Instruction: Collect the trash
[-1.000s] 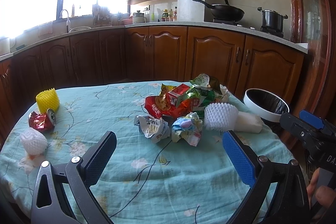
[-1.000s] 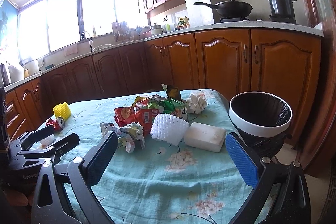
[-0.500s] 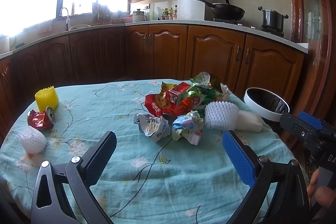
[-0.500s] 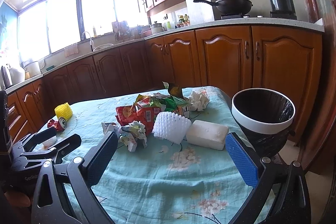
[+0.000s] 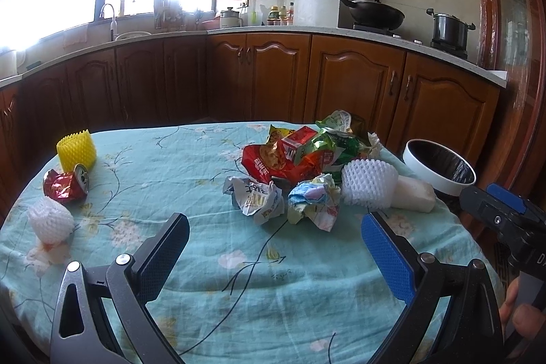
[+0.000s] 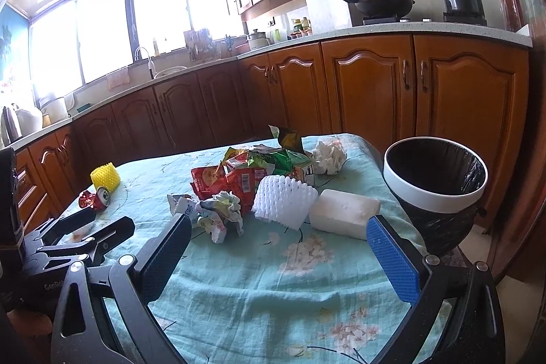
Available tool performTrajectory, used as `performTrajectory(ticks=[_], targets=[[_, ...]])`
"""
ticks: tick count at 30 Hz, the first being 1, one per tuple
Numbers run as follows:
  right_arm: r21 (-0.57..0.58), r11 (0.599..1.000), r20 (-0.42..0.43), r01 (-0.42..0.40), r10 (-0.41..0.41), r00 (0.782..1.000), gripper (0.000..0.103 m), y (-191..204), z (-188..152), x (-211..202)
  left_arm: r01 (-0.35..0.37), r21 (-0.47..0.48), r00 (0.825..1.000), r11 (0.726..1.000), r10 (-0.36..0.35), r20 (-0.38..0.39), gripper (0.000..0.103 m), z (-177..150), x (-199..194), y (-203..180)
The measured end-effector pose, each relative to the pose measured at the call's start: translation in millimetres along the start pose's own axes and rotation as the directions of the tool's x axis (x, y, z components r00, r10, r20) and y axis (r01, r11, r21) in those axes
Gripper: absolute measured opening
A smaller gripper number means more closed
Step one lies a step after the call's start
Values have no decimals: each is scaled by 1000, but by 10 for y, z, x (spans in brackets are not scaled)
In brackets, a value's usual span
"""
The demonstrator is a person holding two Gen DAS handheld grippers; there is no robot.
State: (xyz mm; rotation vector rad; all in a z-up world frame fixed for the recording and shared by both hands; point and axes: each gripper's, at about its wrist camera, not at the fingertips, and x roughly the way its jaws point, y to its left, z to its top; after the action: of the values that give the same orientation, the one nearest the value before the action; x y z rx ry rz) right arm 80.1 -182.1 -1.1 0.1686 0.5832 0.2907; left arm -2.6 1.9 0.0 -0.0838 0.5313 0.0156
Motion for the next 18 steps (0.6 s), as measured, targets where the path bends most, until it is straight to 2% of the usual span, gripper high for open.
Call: performTrajectory(ticks=[11,16,18], targets=[[7,1000,-51,-13,13,999,101,-22,33,243,-4,-22,999,1000,3,-51,98,65,242,121],[24,999,-106,-36,39,994,92,-47,46,459,-13,-35,996,999,9,-90,93,144,459,182],[25,999,-128,-38,41,991,85,-62,50,550,-13,-46,994,999,8,-113,88,183,560,219]])
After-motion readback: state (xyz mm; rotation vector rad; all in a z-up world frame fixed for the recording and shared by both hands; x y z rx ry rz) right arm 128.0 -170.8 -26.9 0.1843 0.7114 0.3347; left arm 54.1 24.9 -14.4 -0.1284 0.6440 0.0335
